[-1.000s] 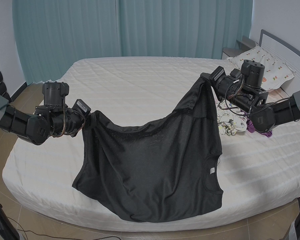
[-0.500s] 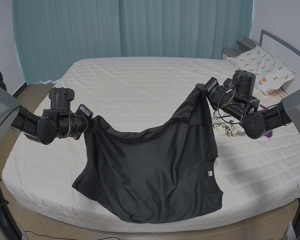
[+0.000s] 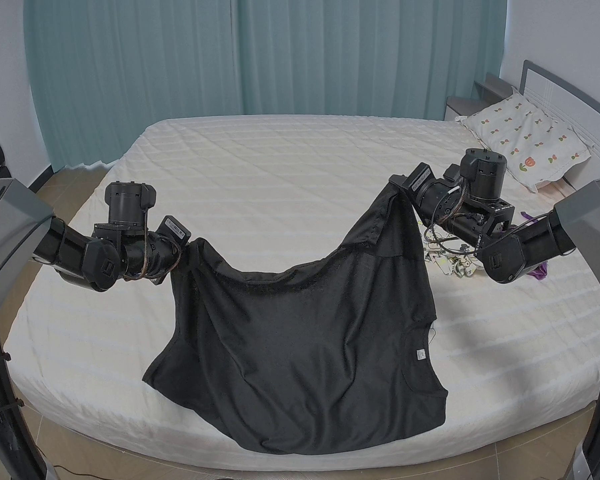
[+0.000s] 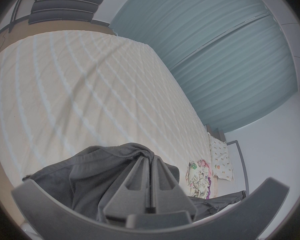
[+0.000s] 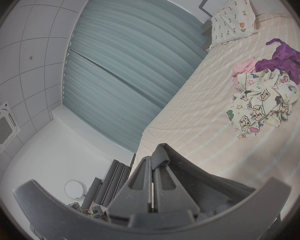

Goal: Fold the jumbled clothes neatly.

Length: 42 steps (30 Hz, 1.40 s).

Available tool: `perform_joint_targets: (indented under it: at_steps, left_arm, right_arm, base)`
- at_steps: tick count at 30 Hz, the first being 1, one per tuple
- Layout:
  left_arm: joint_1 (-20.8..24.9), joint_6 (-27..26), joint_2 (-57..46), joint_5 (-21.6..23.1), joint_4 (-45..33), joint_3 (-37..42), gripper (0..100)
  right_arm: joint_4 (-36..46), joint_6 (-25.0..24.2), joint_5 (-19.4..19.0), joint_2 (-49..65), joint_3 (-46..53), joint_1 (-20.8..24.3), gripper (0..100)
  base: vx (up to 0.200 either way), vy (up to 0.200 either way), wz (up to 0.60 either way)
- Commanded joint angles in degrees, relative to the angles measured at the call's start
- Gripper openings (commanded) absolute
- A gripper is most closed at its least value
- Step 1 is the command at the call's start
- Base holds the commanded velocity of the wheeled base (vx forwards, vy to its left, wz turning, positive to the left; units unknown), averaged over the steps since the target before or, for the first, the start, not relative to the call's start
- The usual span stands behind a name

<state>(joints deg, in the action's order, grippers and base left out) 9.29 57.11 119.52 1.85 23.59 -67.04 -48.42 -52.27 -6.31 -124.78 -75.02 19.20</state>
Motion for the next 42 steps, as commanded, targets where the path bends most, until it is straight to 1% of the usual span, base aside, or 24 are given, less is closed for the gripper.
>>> perform_joint_targets:
  at_steps: [1,3,9,12,13,14,15,16,17,18,19,22,23,26,28,31,32,37,41,42]
  left_arm:
    - [0.0,0.0,0.7,-0.1,0.0,-0.7,0]
    - [-0.1,0.1,1.5,-0.3,-0.2,-1.3,0]
    - [-0.1,0.1,3.1,-0.4,-0.1,-1.4,0]
    - [-0.1,0.1,4.4,-0.4,0.1,-1.7,0]
    - [-0.1,0.1,4.4,-0.4,0.1,-1.7,0]
    - [-0.1,0.1,5.5,-0.6,0.0,-2.4,0]
    - [-0.1,0.1,5.5,-0.6,0.0,-2.4,0]
    - [-0.3,0.7,6.4,-0.7,0.1,-3.3,0]
    - [-0.4,1.0,6.6,-0.7,0.1,-3.4,0]
    - [-0.6,2.7,7.3,-0.7,0.1,-4.5,0]
    - [-0.8,4.2,7.7,-0.7,0.1,-5.5,100]
    - [-1.6,7.0,9.3,-0.6,0.1,-7.2,100]
    - [-1.6,7.1,9.9,-0.7,0.1,-7.5,100]
    - [-2.3,7.0,11.3,-1.0,0.1,-8.0,100]
    - [-2.6,6.9,12.1,-1.1,0.1,-8.2,100]
    - [-3.4,6.8,12.4,-1.6,0.1,-8.3,100]
    - [-3.6,6.8,12.4,-1.7,0.1,-8.3,100]
    - [-4.1,5.0,12.3,-1.7,0.0,-8.0,100]
    - [-4.0,4.5,12.4,-1.7,-0.1,-7.8,100]
    - [-4.0,4.2,12.4,-1.7,-0.1,-7.6,100]
  right_arm:
    - [0.0,0.0,0.3,-0.4,0.0,0.0,0]
    - [0.0,0.1,0.9,-0.8,-0.2,0.0,0]
    - [-0.1,0.2,1.1,-2.1,-0.3,0.2,0]
    - [-0.2,0.2,2.7,-3.5,-0.6,0.4,0]
    - [-0.2,0.2,2.7,-3.5,-0.6,0.4,0]
    - [-1.3,0.2,4.6,-4.9,-1.6,0.4,0]
    - [-1.3,0.2,4.6,-4.9,-1.6,0.4,0]
    - [-2.0,0.2,6.5,-6.3,-2.9,0.4,0]
    - [-2.0,0.2,6.8,-6.6,-3.1,0.4,0]
    - [-1.8,0.2,7.7,-7.6,-4.1,0.4,0]
    - [-1.5,0.2,7.9,-8.2,-4.3,0.4,100]
    - [-1.9,1.0,7.7,-10.5,-4.5,0.6,100]
    - [-1.9,1.7,7.7,-11.2,-4.5,0.6,100]
    - [-1.3,6.0,8.0,-13.5,-5.4,0.0,100]
    - [-1.4,7.5,8.6,-15.0,-6.3,-1.0,100]
    - [-1.3,8.0,12.2,-16.0,-8.4,-2.5,100]
    - [-1.1,8.1,12.7,-16.2,-8.7,-2.7,100]
    - [2.6,9.1,13.3,-15.8,-7.3,-3.7,100]
    - [5.6,9.2,13.3,-15.8,-7.4,-3.8,100]
    - [6.4,9.9,13.3,-16.0,-6.7,-3.6,100]
  base:
    - [0.200,0.000,0.00]
    - [0.200,0.000,0.00]
    - [0.000,0.000,0.00]
    - [0.000,0.000,0.00]
    - [0.000,0.000,0.00]
    - [0.000,0.000,0.00]
    - [0.000,0.000,0.00]
    - [0.000,0.000,0.00]
    - [0.000,0.000,0.00]
    - [0.000,0.000,0.00]
    - [0.000,0.000,0.00]
    - [0.000,0.000,0.00]
    - [0.000,0.000,0.00]
    - [0.000,0.000,0.00]
    - [0.000,0.000,0.00]
    - [0.000,0.000,0.00]
    - [0.000,0.000,0.00]
    - [0.000,0.000,0.00]
    - [0.000,0.000,0.00]
    - [0.000,0.000,0.00]
